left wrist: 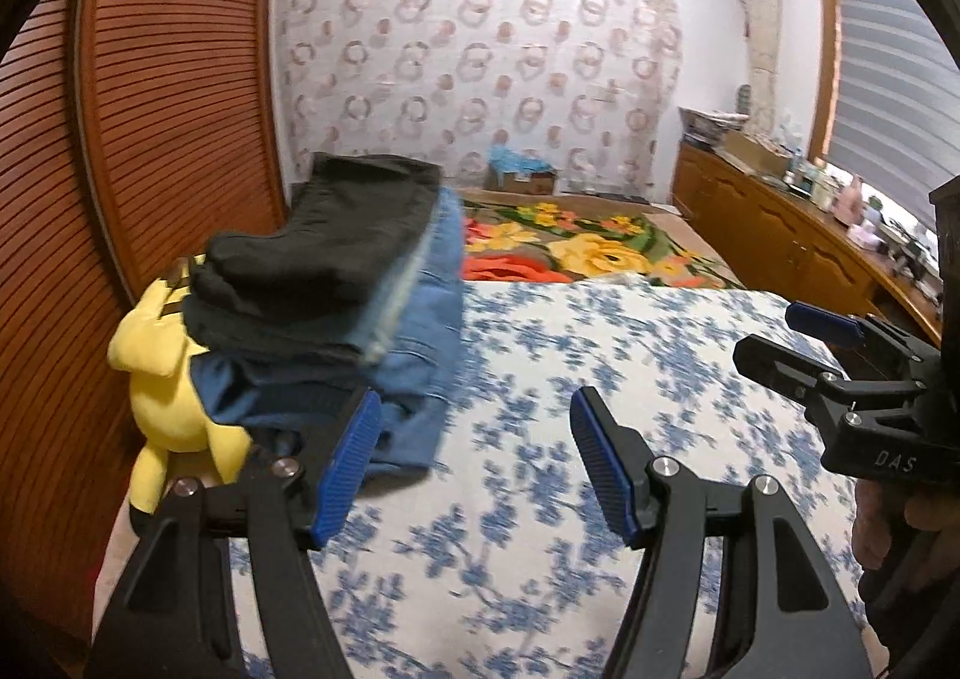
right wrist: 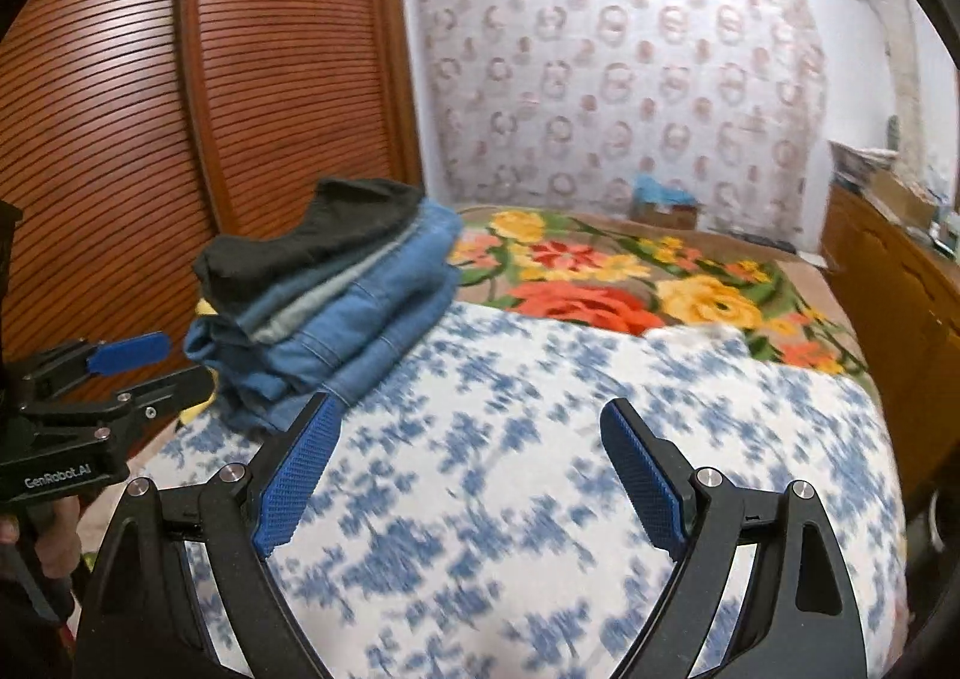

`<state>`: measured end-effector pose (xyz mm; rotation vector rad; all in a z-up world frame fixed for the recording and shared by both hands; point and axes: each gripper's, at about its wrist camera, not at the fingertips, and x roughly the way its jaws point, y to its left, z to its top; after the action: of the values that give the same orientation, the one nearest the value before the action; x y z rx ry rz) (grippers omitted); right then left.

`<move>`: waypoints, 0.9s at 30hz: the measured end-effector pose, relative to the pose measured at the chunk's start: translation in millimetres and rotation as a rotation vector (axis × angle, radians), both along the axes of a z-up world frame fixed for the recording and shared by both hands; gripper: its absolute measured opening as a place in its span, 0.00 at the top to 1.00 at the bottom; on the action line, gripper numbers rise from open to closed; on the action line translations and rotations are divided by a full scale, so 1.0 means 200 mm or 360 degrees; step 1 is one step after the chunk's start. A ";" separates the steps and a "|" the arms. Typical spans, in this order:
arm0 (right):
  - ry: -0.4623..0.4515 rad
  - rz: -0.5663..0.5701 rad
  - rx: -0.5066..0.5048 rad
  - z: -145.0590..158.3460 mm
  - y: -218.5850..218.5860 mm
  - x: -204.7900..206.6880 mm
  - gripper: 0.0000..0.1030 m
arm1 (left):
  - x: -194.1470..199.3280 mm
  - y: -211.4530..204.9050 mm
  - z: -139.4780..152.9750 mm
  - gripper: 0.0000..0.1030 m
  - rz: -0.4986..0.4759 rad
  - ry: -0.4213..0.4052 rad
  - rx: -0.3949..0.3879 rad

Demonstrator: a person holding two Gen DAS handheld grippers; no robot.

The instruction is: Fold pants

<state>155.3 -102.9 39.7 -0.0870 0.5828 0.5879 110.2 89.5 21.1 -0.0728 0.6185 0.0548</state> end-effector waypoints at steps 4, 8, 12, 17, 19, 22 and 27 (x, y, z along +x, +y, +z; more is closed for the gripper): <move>-0.0013 -0.0092 -0.0004 0.00 -0.11 -0.08 0.12 | -0.04 -0.10 -0.01 0.36 -0.0059 -0.0001 0.0003; -0.0025 -0.0195 0.0000 0.01 -0.23 -0.16 0.12 | -0.09 -0.19 0.00 0.36 -0.0114 -0.0006 0.0009; -0.0052 -0.0267 0.0017 0.04 -0.35 -0.25 0.12 | -0.15 -0.31 0.03 0.36 -0.0179 -0.0029 0.0020; -0.0093 -0.0358 0.0018 0.09 -0.47 -0.33 0.12 | -0.19 -0.42 0.09 0.36 -0.0243 -0.0071 0.0030; -0.0111 -0.0374 0.0021 0.11 -0.51 -0.36 0.12 | -0.21 -0.45 0.12 0.36 -0.0261 -0.0093 0.0034; -0.0148 -0.0408 0.0015 0.15 -0.55 -0.40 0.12 | -0.24 -0.49 0.18 0.35 -0.0277 -0.0133 0.0037; -0.0197 -0.0446 0.0042 0.21 -0.59 -0.46 0.12 | -0.29 -0.51 0.26 0.35 -0.0291 -0.0193 0.0030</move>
<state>62.4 -221.2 80.9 -0.0160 0.4565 0.3154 51.8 -13.4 74.0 -0.0011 0.5012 -0.1202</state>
